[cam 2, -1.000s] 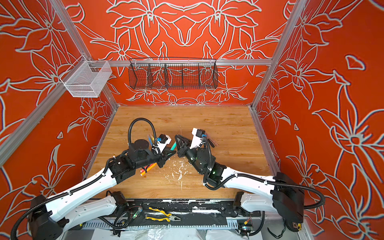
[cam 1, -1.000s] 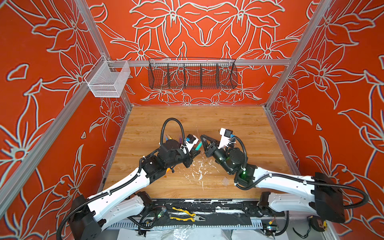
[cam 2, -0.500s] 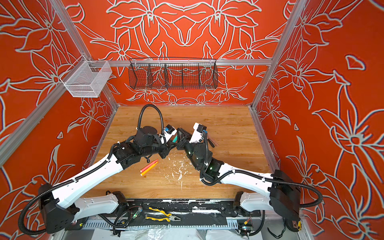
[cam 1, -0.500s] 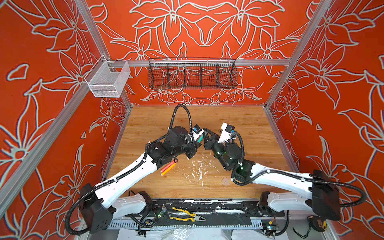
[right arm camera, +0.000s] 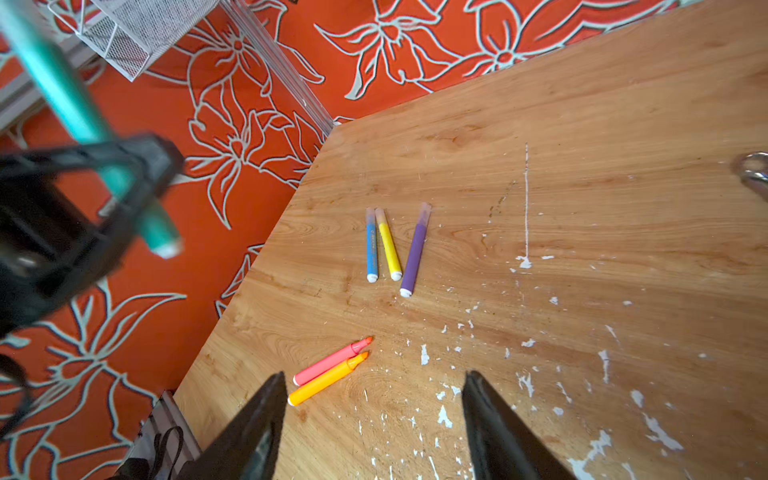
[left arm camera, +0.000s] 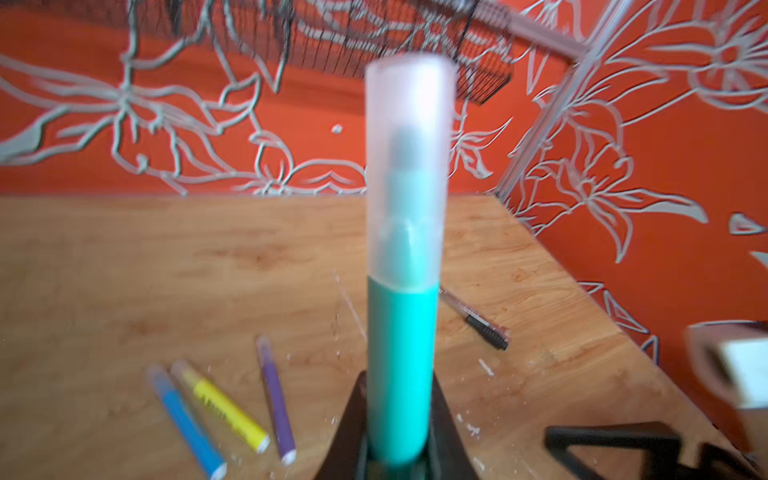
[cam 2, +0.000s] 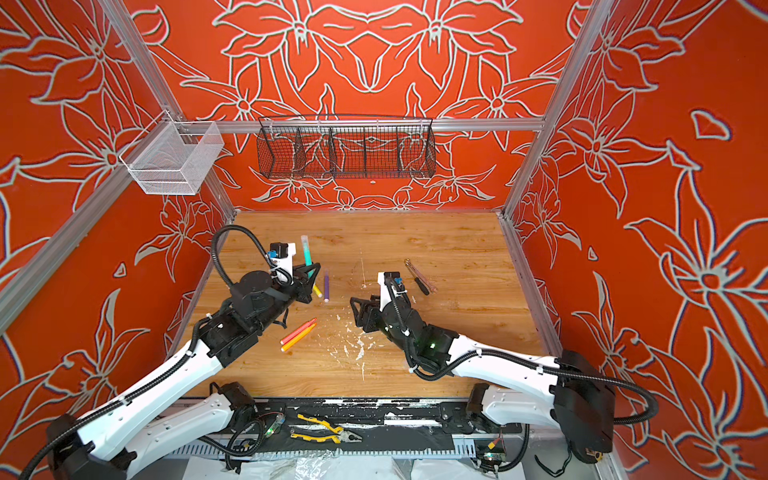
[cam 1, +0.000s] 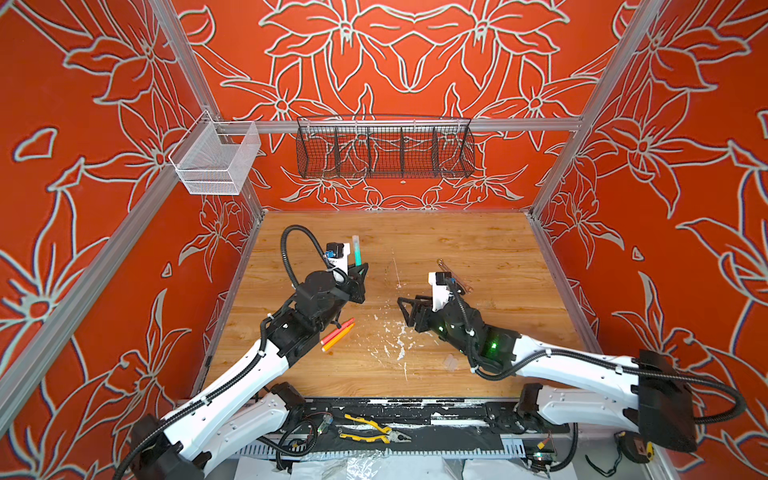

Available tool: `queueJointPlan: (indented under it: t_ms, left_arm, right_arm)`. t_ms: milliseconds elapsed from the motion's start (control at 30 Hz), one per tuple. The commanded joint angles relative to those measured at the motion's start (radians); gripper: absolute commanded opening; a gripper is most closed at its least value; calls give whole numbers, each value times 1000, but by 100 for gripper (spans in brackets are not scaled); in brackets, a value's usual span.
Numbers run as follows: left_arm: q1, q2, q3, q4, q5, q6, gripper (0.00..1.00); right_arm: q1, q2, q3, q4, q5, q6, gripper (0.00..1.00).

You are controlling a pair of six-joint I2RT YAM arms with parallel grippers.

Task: Insert the pens into the pen caps
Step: 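Lower the capped green marker beside the purple marker and release it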

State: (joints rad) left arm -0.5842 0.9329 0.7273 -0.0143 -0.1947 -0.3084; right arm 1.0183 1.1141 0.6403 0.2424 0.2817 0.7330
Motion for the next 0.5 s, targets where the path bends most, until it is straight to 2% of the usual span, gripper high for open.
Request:
queueJointPlan:
  t_ms: [0, 100, 167, 233, 300, 367, 467]
  left_arm:
    - [2, 110, 2, -130, -88, -131, 0]
    - [2, 240, 121, -228, -76, -110, 0]
    - [3, 328, 180, -296, -106, -134, 0]
    - [4, 411, 183, -256, -112, -114, 0]
    - [7, 480, 213, -234, -125, -71, 0]
    - [12, 541, 274, -290, -147, -103, 0]
    - [15, 619, 316, -285, -45, -100, 0]
  right_arm:
    - [-49, -44, 51, -141, 26, -55, 73]
    - [-110, -46, 88, -240, 33, -102, 75]
    - [-133, -38, 96, -288, 68, -149, 75]
    - [-150, -31, 84, -316, 127, -155, 78]
    - [-188, -15, 77, -303, 84, -134, 78]
    - [-199, 14, 108, -315, 52, -135, 78]
    - [-198, 69, 154, -372, 53, -128, 78]
